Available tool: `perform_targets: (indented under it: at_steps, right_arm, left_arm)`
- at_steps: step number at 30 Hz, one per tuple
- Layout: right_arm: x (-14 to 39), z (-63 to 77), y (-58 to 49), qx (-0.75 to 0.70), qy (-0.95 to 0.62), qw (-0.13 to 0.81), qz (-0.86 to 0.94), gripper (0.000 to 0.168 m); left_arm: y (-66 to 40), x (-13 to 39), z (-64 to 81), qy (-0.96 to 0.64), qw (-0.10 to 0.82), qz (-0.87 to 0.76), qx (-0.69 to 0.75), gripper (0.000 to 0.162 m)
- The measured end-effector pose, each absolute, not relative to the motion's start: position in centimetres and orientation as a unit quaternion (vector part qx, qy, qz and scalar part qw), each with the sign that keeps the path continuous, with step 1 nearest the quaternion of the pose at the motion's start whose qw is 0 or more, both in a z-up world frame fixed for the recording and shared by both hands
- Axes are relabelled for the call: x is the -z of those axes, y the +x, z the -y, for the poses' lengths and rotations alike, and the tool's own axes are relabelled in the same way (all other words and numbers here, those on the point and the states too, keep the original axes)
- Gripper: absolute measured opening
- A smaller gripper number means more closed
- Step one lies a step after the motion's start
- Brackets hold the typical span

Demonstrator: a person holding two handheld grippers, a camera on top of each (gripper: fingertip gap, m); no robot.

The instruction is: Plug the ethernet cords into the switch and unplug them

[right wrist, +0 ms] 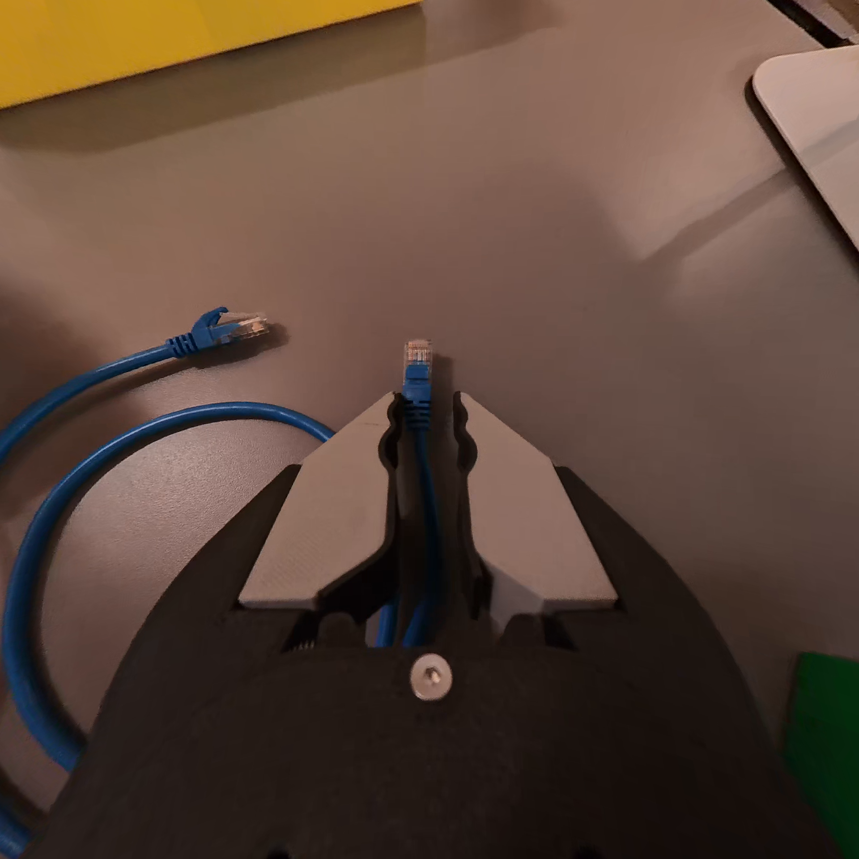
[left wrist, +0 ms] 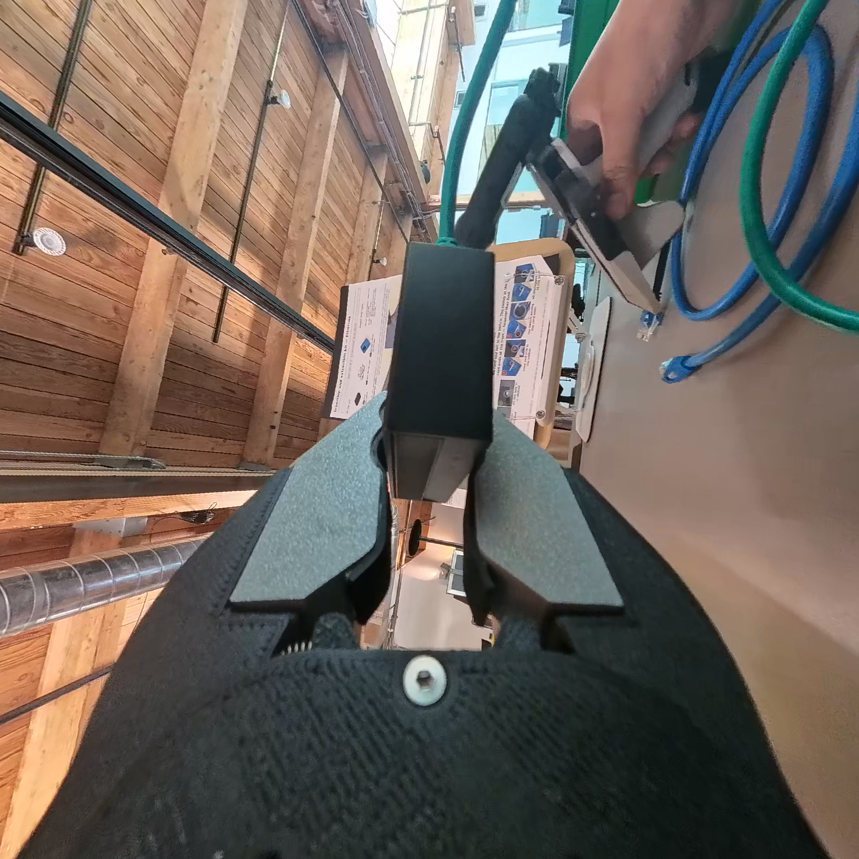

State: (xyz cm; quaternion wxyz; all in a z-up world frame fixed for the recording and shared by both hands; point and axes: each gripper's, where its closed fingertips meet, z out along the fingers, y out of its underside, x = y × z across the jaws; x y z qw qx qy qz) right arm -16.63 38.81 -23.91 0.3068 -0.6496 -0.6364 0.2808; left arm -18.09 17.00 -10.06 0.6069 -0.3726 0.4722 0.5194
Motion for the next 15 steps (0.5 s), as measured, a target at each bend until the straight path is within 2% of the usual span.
perform_targets:
  at_steps: [5,8,12,15]
  right_arm:
    - [24.2,-38.8,-16.6,-0.291,-0.66,0.287,0.63,0.019]
    - [23.8,-38.9,-16.7,-0.296,-0.657,0.297,0.627,0.009]
    - [20.0,-35.2,-16.3,-0.347,-0.584,0.312,0.664,0.008]
    - [17.5,-29.5,-14.9,-0.342,-0.52,0.267,0.736,0.008]
  left_arm:
    - [-18.0,10.4,-17.1,-0.374,0.608,-0.472,-0.518,0.028]
    - [-17.8,10.4,-17.1,-0.37,0.616,-0.468,-0.514,0.028]
    - [-17.5,10.5,-17.3,-0.387,0.658,-0.444,-0.47,0.028]
    - [-17.6,10.7,-17.5,-0.401,0.68,-0.427,-0.442,0.028]
